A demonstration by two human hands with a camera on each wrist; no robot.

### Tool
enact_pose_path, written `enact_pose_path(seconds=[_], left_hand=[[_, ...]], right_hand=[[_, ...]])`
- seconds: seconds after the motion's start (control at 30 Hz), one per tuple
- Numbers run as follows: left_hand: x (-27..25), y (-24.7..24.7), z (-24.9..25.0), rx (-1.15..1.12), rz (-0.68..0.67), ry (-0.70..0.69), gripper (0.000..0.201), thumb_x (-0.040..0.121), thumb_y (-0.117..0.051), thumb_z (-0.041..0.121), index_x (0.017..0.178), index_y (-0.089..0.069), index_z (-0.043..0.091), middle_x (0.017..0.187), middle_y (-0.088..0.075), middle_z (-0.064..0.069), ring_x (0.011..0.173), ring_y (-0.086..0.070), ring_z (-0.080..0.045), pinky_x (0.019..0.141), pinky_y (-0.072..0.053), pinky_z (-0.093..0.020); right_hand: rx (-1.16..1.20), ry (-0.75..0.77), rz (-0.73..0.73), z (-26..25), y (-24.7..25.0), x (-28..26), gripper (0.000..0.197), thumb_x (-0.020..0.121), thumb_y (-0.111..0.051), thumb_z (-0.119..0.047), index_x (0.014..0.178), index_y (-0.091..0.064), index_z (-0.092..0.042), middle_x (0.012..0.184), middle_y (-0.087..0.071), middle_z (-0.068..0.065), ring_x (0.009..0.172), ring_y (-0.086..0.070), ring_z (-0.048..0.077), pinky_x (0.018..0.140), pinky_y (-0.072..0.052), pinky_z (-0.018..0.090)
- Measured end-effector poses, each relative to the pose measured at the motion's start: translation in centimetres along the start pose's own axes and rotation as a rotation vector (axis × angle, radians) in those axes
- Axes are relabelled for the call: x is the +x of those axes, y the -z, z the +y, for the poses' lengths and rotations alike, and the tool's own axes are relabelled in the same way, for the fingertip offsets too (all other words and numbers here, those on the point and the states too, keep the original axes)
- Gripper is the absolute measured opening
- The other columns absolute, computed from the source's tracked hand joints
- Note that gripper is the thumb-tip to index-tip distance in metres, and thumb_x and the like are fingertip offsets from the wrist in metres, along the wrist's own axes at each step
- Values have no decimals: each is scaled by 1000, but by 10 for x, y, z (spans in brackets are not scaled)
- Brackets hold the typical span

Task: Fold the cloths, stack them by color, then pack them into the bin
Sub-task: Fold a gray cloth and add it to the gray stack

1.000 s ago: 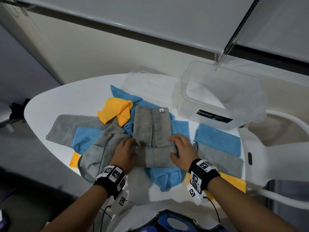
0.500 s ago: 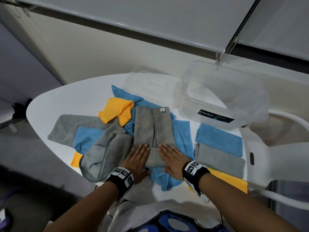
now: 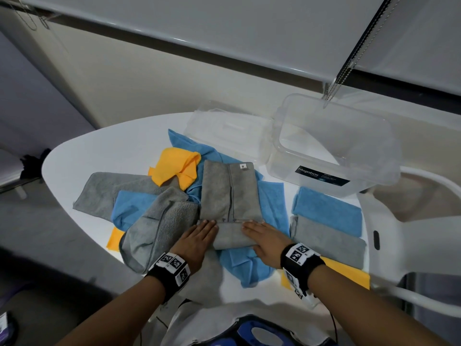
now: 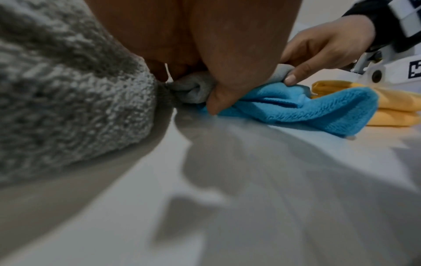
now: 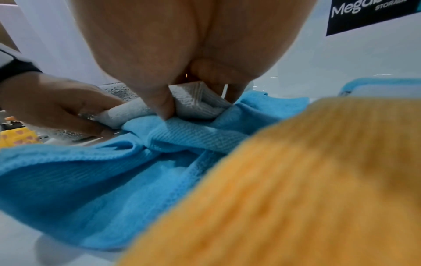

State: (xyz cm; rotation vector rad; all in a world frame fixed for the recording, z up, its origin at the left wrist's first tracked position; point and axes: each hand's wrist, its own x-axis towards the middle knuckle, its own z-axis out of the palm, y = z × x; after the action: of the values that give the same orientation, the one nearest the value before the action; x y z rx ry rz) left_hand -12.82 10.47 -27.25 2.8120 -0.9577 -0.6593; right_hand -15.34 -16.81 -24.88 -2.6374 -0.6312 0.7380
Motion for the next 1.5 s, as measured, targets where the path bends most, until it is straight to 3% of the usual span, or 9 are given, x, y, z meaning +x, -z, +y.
enact_pose_path(seconds=[0.1,0.23,0.37,0.5,0.63,0.87,1.13,1.37,1.5], left_hand=[[-4,1,-6,-18,-7,10,73,90,-34,6,153,-3,26,160,3,7,148,2,-14,117,1,-32],[-7,7,-13,-237,49,-24,59,90,-38,18,148,-32,27,155,-28,7,144,-25,-15,114,-12,-30],[-12,18,-20,-447,108,-8,37,89,-41,33,122,-58,29,108,-70,4,97,-66,-20,83,-47,-25],[-16,25,-21,-542,74,51,15,92,-55,25,106,-59,31,89,-65,10,82,-62,-12,70,-44,-24],[-11,21,-19,-677,102,172,17,94,-54,26,95,-50,43,92,-67,5,85,-62,-13,74,-46,-26],[1,19,-14,-793,190,422,20,99,-46,32,118,-51,30,105,-62,2,93,-59,-19,77,-41,-26],[4,26,-11,-823,126,473,31,96,-51,30,127,-48,33,112,-60,2,98,-56,-19,85,-43,-26],[9,27,-2,-745,200,575,40,93,-57,34,131,-46,24,117,-63,-5,105,-60,-25,84,-44,-28],[18,27,0,-740,225,657,46,92,-58,36,134,-46,20,115,-65,-9,104,-61,-29,81,-46,-30]], right_hand=[[54,-2,37,3,-1,-3,66,88,-50,-8,151,-30,-11,159,-25,5,147,-21,21,121,-4,27],[72,-98,72,4,6,-4,63,83,-54,-5,144,-42,-18,148,-43,4,133,-41,27,114,-27,29],[119,-129,151,2,14,-11,41,85,-52,-13,125,-59,-20,117,-63,4,108,-55,23,91,-44,28],[303,-169,167,4,14,-21,26,83,-48,-24,105,-60,-31,86,-64,-7,79,-62,12,69,-51,27],[482,-248,252,8,16,-18,25,88,-57,-20,105,-54,-38,85,-67,-5,76,-64,11,68,-53,27],[554,-371,354,10,28,6,29,95,-58,-29,123,-48,-27,82,-62,-5,74,-60,9,66,-45,20],[516,-388,252,15,36,12,49,87,-63,-17,130,-42,-27,94,-67,5,81,-66,19,78,-56,43],[419,-495,237,15,36,25,44,92,-61,-21,133,-46,-12,100,-63,4,89,-59,19,72,-39,21],[377,-562,227,12,37,32,43,92,-59,-21,132,-49,-9,118,-65,12,108,-60,28,85,-45,27]])
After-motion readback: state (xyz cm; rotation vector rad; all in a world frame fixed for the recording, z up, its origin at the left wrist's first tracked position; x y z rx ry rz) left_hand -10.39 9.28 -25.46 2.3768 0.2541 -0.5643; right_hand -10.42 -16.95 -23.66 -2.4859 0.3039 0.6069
